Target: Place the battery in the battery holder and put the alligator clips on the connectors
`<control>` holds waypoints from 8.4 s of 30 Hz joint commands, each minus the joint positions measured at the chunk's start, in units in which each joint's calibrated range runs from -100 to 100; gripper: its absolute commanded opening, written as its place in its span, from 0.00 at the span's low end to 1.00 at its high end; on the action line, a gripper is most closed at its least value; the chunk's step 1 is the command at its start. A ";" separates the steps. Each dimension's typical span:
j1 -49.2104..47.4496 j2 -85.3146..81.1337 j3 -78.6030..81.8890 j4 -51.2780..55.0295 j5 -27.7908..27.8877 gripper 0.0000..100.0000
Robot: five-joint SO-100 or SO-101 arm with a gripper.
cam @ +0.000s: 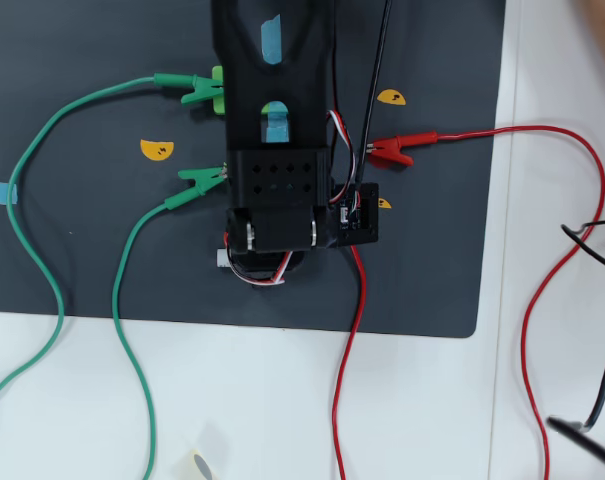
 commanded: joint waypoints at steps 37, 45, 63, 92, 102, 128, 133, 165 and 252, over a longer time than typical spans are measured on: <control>-6.02 -30.57 33.48 -15.59 -5.54 0.01; -6.82 -30.57 33.56 -15.59 -7.31 0.01; -10.66 -37.63 39.88 -15.68 -7.31 0.01; -8.54 -32.44 39.88 -19.80 -6.27 0.01; -9.25 -32.69 44.00 -20.32 -6.37 0.01; -10.05 -33.03 43.56 -20.49 -5.12 0.01; -10.66 -33.03 43.65 -20.49 -5.07 0.01; -8.64 -31.08 41.28 -24.27 -3.61 0.01; -35.50 -22.91 39.27 -26.68 -24.45 0.26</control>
